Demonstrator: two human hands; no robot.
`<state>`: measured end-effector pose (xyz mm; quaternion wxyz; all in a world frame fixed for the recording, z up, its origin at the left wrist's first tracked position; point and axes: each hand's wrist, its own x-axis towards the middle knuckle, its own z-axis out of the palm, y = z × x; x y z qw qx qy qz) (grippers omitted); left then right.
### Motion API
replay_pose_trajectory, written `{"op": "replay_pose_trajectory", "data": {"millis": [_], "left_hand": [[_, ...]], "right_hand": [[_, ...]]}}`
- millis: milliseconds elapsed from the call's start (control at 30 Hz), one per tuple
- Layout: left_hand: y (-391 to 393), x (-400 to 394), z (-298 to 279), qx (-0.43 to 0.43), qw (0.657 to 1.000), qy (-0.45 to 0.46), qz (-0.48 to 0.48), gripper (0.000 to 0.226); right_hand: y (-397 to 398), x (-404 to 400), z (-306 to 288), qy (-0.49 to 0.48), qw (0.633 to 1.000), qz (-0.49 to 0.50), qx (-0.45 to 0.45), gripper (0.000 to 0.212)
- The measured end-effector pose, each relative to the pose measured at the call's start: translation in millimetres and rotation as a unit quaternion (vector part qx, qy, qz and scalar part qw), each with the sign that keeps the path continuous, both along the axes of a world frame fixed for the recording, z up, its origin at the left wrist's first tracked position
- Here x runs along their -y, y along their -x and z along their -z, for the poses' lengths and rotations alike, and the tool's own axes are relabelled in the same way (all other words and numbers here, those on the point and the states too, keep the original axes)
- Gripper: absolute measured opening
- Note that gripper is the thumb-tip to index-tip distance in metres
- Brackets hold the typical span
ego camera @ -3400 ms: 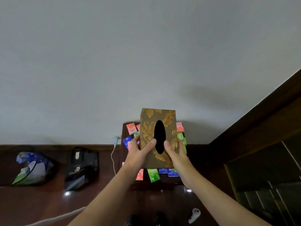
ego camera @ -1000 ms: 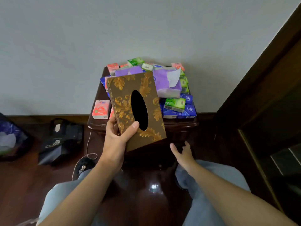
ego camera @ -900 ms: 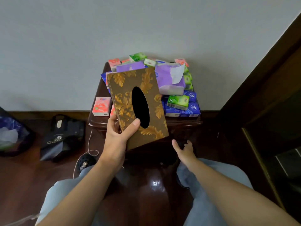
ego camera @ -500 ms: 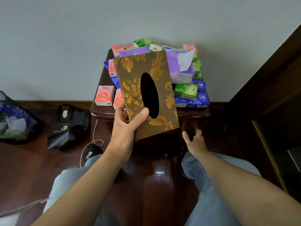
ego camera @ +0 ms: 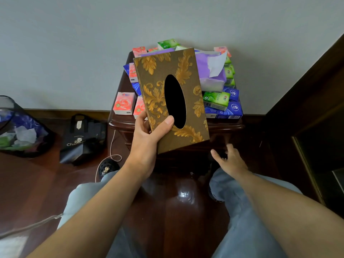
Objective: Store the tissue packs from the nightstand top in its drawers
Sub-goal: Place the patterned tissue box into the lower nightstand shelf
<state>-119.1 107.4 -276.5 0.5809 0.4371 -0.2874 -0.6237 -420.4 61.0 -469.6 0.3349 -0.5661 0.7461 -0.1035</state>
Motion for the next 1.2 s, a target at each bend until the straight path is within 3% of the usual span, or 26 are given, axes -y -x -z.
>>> {"op": "replay_pose_trajectory", "data": {"millis": [133, 300, 400, 467, 533, 600, 667, 800, 1000, 1200], "left_hand": [[-2.8, -3.4, -2.8, -0.009, 1.000, -0.003, 0.001, 0.080], [-6.2, -14.9, -9.7, 0.002, 1.000, -0.011, -0.015, 0.081], [-12.8, -24.6, -12.4, 0.010, 1.000, -0.006, -0.025, 0.078], [-21.5, -32.9, -14.9, 0.011, 1.000, -0.006, -0.029, 0.079], [-33.1, -40.4, -16.9, 0.017, 0.999, -0.004, -0.034, 0.082], [-46.7, -48.6, -17.8, 0.029, 0.998, -0.002, -0.047, 0.090], [-61.1, -57.9, -17.9, 0.037, 0.997, -0.005, -0.066, 0.095], [-88.9, -77.9, -14.7, 0.044, 0.994, -0.012, -0.102, 0.102], [-115.7, -109.2, 1.7, 0.054, 0.990, -0.061, -0.119, 0.100], [-110.0, -132.2, 22.9, 0.051, 0.987, -0.118, -0.100, 0.107]], "right_hand": [[7.0, -6.5, -5.9, -0.022, 0.996, -0.058, -0.058, 0.084], [4.9, -24.9, -21.3, -0.046, 0.980, -0.135, -0.140, 0.070], [-13.9, -43.8, -23.9, -0.064, 0.978, -0.090, -0.176, 0.074], [-34.2, -56.1, -28.8, -0.009, 0.960, -0.086, -0.264, 0.082], [-57.9, -61.1, -34.2, 0.086, 0.930, -0.179, -0.309, 0.082], [-83.9, -62.6, -39.0, 0.107, 0.915, -0.298, -0.251, 0.082], [-112.0, -62.2, -43.3, 0.070, 0.916, -0.341, -0.200, 0.084], [-151.0, -59.4, -58.1, 0.030, 0.939, -0.282, -0.193, 0.067], [-157.6, -74.6, -71.9, 0.012, 0.931, -0.300, -0.207, 0.034], [-149.7, -109.0, -66.1, 0.035, 0.914, -0.342, -0.215, 0.029]]}}
